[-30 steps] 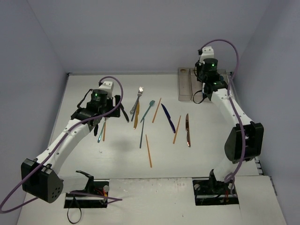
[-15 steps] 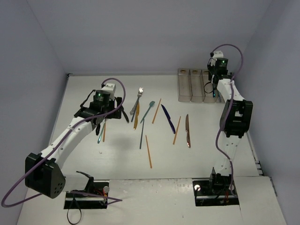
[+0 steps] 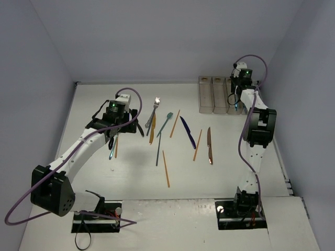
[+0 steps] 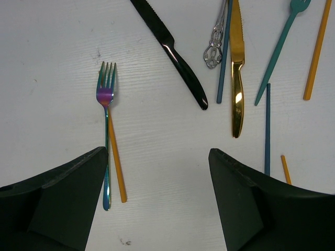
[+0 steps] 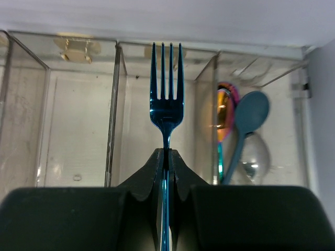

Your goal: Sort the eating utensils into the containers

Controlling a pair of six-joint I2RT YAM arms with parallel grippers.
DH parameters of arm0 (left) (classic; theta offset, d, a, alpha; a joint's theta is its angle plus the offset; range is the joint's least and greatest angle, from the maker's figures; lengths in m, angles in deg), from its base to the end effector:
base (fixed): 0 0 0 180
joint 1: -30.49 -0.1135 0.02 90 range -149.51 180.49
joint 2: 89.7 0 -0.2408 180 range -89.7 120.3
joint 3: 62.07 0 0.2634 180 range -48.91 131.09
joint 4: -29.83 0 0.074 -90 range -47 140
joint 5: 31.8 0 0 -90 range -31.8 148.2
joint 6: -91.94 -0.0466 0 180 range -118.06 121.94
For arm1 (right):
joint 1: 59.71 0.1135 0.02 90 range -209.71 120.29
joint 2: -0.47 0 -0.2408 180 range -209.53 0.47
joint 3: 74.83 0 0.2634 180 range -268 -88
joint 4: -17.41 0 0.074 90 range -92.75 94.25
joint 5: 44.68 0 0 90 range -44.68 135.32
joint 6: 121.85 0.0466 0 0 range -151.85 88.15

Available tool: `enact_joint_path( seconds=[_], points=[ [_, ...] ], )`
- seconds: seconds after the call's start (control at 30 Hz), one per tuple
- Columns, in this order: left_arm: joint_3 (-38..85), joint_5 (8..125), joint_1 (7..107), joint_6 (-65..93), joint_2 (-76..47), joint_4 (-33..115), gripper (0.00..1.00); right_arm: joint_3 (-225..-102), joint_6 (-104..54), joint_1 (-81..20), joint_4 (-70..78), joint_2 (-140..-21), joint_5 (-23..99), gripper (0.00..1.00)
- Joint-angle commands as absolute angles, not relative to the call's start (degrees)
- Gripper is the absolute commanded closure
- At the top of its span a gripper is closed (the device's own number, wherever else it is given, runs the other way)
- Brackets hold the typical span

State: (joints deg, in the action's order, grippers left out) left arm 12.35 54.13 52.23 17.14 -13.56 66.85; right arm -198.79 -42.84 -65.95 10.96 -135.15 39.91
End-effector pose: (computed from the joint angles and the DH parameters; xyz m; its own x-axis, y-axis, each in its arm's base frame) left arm 0.2981 -0.1153 0.2640 -0.6443 -0.0246 -0.7644 0.1545 0.9747 -0.1616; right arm 0.5616 -0.0570 0.1913 -0.3070 -0.1574 -0.9386 -0.0401 0.9875 -0.1524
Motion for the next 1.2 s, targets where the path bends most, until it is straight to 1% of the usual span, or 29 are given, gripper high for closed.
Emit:
enact_joint_path(
  seconds=[0.0,0.2,0.23,0.33,0.4,0.47,0.53,0.67,0.73,0.83,0.9,1.0,1.1,1.17],
  points=[
    [13.9,54.2,52.1,17.2,-14.2,65.0,0.25,-202.2,-41.2,-65.6,15.1,-135.7,38.9,0.99],
    [14.0,54.5,52.1,17.1,-14.2,65.1,0.25,-200.8,-40.6,-65.6,15.0,-135.9,40.3,0.86],
    [14.0,54.5,52.1,17.1,-14.2,65.1,0.25,-200.5,-40.6,-65.6,15.0,-135.5,40.4,0.78],
    [14.2,55.5,52.1,17.2,-14.2,65.1,0.25,-199.1,-40.4,-65.5,15.0,-132.1,40.4,0.65],
    [14.3,56.2,52.1,17.3,-14.2,65.1,0.25,-197.4,-40.2,-65.4,15.0,-129.1,40.5,0.59],
    [14.4,56.7,52.1,17.4,-14.4,65.2,0.25,-195.6,-40.0,-65.0,15.0,-125.9,41.1,0.54],
    [14.5,57.1,52.1,17.5,-14.7,65.2,0.25,-191.7,-39.2,-63.8,15.0,-121.5,41.9,0.47],
    [14.7,57.2,52.1,17.7,-15.3,65.4,0.25,-183.8,-36.3,-59.0,15.0,-110.6,46.0,0.41],
    [14.8,57.1,52.1,17.8,-15.8,65.7,0.25,-180.2,-32.8,-55.0,15.0,-106.9,52.3,0.39],
    [14.9,57.0,52.1,17.9,-16.4,66.0,0.25,-174.2,-25.9,-48.8,15.0,-101.7,54.4,0.36],
    [14.8,56.8,52.0,18.0,-17.2,66.0,0.25,-171.5,-19.3,-45.2,15.1,-100.0,55.9,0.32],
    [14.9,55.5,52.0,18.0,-18.1,66.2,0.25,-169.0,-13.9,-38.1,15.1,-99.5,60.1,0.3],
    [14.8,54.6,51.8,18.7,-19.3,66.2,0.25,-168.5,-11.5,-30.7,15.0,-102.3,63.9,0.29],
    [14.4,54.0,51.6,18.9,-20.5,65.9,0.25,-168.4,-8.1,-28.0,15.0,-104.4,65.9,0.28]
  ],
)
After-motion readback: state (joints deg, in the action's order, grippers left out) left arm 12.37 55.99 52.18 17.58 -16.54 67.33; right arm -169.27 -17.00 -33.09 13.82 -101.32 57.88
